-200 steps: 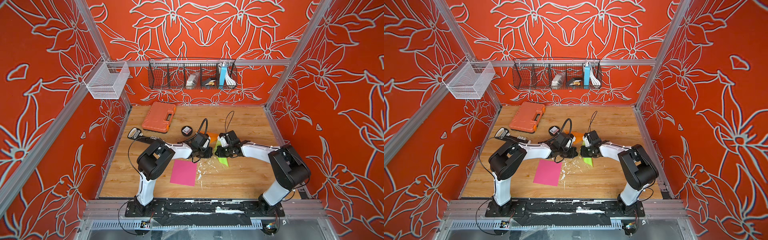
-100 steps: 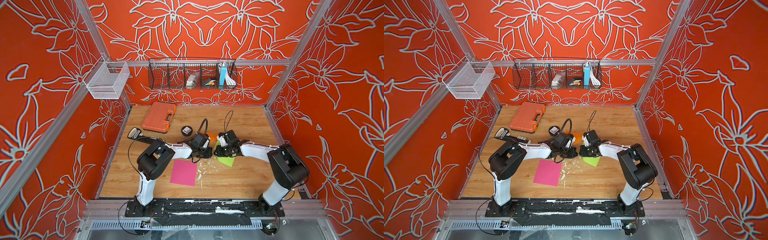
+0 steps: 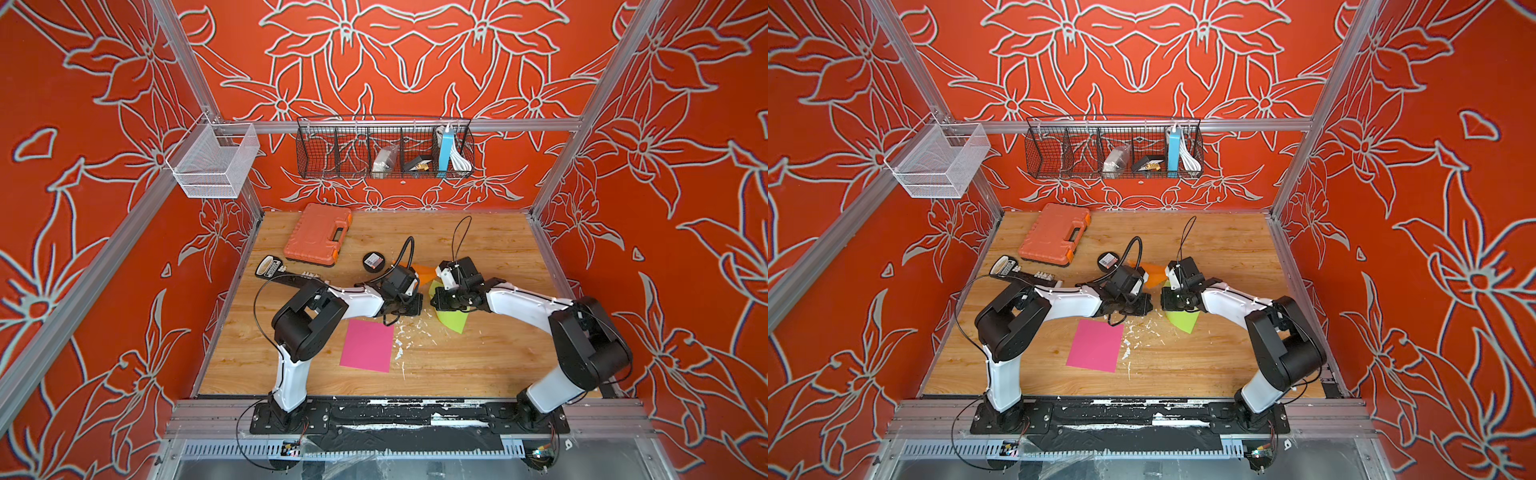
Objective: Fold the square paper diagonally
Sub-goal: Fold the paper at the center of the board.
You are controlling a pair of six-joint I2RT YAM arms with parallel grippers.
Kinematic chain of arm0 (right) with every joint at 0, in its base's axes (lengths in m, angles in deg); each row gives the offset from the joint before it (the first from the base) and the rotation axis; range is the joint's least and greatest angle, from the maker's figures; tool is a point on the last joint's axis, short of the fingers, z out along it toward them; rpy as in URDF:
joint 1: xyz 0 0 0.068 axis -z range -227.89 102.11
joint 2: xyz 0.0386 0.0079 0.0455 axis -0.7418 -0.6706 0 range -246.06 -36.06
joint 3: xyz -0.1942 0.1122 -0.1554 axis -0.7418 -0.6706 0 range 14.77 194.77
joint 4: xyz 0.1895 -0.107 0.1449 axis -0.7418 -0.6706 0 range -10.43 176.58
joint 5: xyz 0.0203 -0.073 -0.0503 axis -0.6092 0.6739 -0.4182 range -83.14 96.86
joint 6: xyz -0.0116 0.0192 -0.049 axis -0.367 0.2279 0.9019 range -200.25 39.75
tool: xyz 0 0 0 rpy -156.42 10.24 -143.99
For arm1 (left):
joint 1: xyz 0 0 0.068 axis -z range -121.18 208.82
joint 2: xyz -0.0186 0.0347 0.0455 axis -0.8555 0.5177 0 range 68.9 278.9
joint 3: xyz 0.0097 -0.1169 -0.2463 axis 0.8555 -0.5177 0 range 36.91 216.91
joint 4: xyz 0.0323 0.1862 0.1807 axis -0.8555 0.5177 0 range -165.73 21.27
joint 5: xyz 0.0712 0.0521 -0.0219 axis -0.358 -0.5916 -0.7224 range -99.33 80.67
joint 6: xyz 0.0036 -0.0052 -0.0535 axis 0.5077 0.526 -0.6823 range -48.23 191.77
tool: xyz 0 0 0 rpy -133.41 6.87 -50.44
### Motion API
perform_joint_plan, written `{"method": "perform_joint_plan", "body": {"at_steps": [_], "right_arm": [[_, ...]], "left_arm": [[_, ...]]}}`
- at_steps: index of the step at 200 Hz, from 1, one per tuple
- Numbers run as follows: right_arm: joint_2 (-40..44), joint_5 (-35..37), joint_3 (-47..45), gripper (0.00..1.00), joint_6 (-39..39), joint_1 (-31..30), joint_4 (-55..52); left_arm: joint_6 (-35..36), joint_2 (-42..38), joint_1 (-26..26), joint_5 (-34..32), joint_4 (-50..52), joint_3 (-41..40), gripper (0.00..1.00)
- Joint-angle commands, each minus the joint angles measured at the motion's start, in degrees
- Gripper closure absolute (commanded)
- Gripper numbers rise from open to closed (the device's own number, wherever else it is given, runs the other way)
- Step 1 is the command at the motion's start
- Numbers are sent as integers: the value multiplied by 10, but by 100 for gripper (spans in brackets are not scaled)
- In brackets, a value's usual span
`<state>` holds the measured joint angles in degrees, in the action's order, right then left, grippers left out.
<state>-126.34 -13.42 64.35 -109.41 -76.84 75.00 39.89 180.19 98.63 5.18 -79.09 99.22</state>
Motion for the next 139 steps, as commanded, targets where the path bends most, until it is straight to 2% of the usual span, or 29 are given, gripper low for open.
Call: {"method": "perform_joint_plan", "body": {"at_steps": [1, 53, 74, 110, 139], "right_arm": [[35, -24, -11, 90, -10, -4, -4], [112, -76, -8, 100, -42, -5, 1], [146, -89, -8, 100, -62, -5, 1], [195, -51, -5, 100, -84, -3, -45], [197, 13, -5, 100, -73, 0, -106]], "left_arm": [[4, -31, -4, -38, 25, -10, 100], [-2, -45, -15, -70, 39, -19, 98], [-4, -53, -21, -85, 44, -24, 98], [-3, -78, -36, -106, 50, -39, 98], [2, -97, -43, -109, 47, -51, 98]]}}
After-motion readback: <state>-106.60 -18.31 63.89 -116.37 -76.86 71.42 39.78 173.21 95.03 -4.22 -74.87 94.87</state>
